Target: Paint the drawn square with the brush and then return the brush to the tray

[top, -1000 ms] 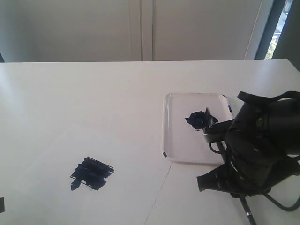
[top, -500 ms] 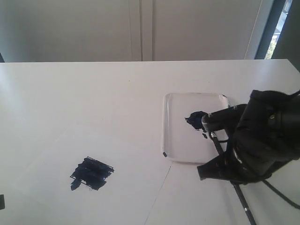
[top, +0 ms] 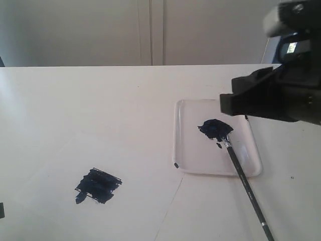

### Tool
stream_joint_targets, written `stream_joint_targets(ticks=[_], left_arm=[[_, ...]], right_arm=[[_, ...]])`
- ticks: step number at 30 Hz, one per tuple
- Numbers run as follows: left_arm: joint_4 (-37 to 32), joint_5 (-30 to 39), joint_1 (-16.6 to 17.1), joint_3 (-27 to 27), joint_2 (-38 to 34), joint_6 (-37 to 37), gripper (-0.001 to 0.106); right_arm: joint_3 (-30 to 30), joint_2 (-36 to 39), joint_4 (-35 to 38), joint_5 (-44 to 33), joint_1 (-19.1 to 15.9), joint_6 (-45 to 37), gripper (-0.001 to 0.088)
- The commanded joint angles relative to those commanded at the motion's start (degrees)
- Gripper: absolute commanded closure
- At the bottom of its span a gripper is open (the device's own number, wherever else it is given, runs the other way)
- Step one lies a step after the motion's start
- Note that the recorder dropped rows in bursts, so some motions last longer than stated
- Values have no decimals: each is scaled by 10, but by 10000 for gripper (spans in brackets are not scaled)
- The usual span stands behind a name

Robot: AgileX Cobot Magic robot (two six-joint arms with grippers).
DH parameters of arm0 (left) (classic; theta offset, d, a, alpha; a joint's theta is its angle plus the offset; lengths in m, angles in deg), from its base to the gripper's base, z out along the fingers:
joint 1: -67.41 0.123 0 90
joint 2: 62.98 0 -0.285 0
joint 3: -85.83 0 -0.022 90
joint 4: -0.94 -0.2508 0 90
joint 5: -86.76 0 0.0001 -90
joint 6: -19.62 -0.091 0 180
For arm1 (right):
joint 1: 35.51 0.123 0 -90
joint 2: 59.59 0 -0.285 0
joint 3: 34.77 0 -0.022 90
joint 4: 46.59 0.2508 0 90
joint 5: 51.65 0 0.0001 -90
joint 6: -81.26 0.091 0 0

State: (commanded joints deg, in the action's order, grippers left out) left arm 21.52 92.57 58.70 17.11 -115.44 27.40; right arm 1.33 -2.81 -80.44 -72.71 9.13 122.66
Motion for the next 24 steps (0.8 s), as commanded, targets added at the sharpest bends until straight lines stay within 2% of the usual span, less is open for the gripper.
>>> stream_joint_targets(ticks=[3,9,16,19,21,24], left_arm=[[0,0,0,0,0,0,1053],[0,0,-1,0,5,0,1053],[0,0,0,0,7,0,1053],[0,1,0,0,38,0,1053],[0,2,8,0,70,0,1053],[0,-3,46,0,120,-1,1053]], right_arm=[[0,-36,0,-26,0,0,679],[0,-82,0,-26,0,0,679],[-1,-94,0,-28,0,0,679],[-1,-103,0,-31,0,0,679],[-1,-132,5,-36,-18,0,679],[-1,-177,10,-26,-68,0,679]])
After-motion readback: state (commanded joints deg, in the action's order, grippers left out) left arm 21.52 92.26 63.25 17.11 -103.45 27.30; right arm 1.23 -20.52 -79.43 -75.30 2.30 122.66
